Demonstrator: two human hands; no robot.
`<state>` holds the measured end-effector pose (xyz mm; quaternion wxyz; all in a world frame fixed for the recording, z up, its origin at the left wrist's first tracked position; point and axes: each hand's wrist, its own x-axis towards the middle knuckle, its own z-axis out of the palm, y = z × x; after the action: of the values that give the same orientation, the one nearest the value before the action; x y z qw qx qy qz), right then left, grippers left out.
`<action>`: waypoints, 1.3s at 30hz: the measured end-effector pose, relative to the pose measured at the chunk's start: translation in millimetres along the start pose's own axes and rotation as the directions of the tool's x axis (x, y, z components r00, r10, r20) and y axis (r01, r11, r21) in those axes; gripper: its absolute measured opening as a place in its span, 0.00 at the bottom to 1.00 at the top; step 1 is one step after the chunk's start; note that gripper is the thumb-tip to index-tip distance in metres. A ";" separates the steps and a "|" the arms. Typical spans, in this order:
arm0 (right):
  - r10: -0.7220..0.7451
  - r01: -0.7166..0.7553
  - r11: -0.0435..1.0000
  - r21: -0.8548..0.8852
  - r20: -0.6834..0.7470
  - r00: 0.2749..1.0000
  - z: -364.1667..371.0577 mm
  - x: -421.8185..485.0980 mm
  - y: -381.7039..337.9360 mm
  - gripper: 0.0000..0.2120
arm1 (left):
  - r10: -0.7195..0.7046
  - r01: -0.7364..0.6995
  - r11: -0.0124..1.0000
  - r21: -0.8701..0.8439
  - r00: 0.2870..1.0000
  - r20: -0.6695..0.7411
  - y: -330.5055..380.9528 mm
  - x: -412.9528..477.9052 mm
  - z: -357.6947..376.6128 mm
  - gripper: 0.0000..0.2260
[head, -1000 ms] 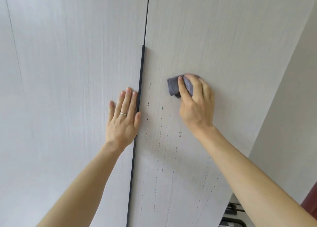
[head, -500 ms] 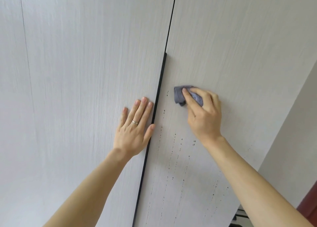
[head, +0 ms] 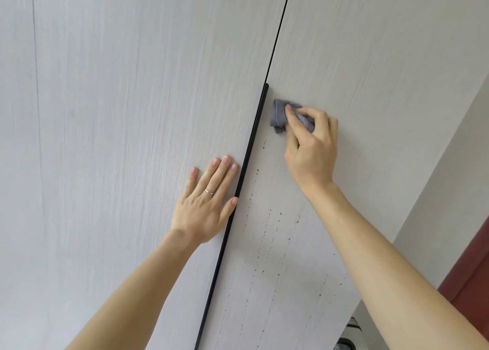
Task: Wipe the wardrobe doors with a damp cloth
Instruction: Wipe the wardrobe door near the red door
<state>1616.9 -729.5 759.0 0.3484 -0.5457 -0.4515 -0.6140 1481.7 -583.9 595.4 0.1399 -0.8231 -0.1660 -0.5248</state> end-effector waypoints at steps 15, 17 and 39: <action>-0.118 0.119 0.993 -0.004 0.017 0.993 -3.9 -47.5 0.4 0.13 | 0.030 -0.029 0.999 0.029 0.999 -0.024 -6.1 -3.6 7.1 0.28; -0.045 0.044 0.999 -0.013 -0.028 0.999 0.0 -34.8 1.2 0.12 | 0.031 -0.031 0.999 0.035 0.999 -0.020 -4.9 -3.2 8.0 0.28; -0.236 0.228 0.972 0.062 0.181 0.955 -16.5 -163.9 -13.8 0.13 | 0.005 -0.005 1.000 0.021 1.000 -0.005 -2.8 -3.7 2.5 0.29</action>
<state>1624.8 -750.7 595.3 0.2411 -0.5369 -0.5554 -0.5875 1481.1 -580.8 591.1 0.1501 -0.8207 -0.1691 -0.5247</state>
